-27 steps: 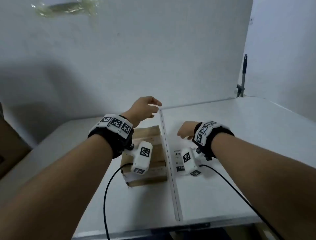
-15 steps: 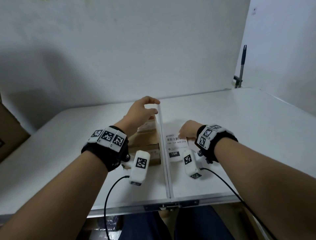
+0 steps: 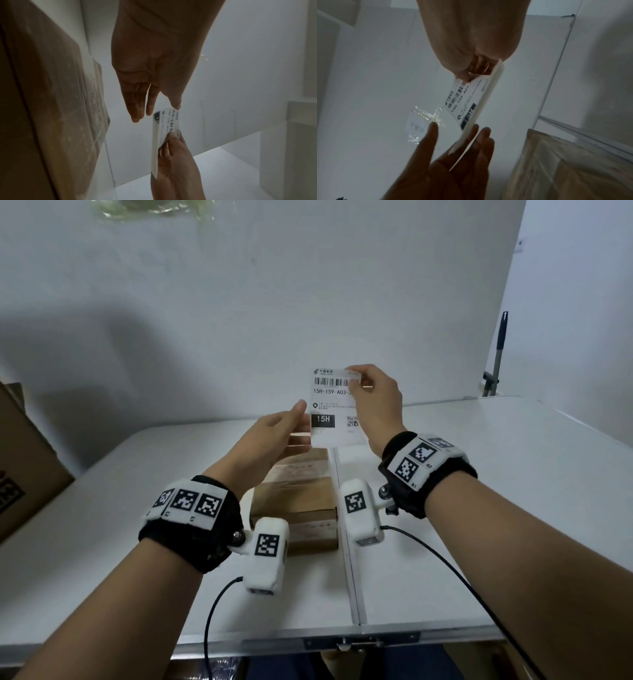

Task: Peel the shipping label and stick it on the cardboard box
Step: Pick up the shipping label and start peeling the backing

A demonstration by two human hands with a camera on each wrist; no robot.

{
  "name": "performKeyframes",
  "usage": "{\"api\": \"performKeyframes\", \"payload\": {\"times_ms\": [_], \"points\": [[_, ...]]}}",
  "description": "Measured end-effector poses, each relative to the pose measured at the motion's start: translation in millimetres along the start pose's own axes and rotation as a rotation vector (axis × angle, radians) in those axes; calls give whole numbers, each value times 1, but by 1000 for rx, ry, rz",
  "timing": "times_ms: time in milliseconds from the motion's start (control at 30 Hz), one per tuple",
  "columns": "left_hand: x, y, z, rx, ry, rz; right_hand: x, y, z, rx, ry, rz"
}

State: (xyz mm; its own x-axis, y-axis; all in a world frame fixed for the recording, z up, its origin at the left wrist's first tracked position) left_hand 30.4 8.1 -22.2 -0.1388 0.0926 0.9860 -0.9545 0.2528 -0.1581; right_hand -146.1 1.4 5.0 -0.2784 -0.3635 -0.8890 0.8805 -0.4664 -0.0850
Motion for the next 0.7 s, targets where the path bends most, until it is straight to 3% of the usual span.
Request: {"api": "performKeyframes", "payload": {"times_ms": [200, 400, 500, 633, 700], "points": [[-12, -17, -19, -126, -107, 28, -2, 20, -9, 19, -30, 42], [-21, -35, -28, -49, -90, -61, 0, 32, -12, 36, 7, 81], [-25, -39, -31, -38, -112, -187, 4, 39, -13, -52, 46, 34], [-28, -41, -33, -28, -143, -318, -11, 41, -22, 23, -159, -173], [-30, -41, -32, -17, -142, -337, -23, 48, -31, -101, -210, -110]]}}
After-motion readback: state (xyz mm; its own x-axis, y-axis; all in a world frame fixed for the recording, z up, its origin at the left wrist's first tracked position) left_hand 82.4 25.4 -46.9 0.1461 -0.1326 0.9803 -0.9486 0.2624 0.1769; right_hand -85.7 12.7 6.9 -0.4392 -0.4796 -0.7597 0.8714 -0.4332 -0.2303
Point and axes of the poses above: each hand's wrist, its own z-axis towards the middle knuckle, its own y-axis out of the palm, x = y × z, the point moved 4 cm from there along z, towards the middle knuckle, and after that the axes turned 1 degree about -y, right-handed, at the moved point
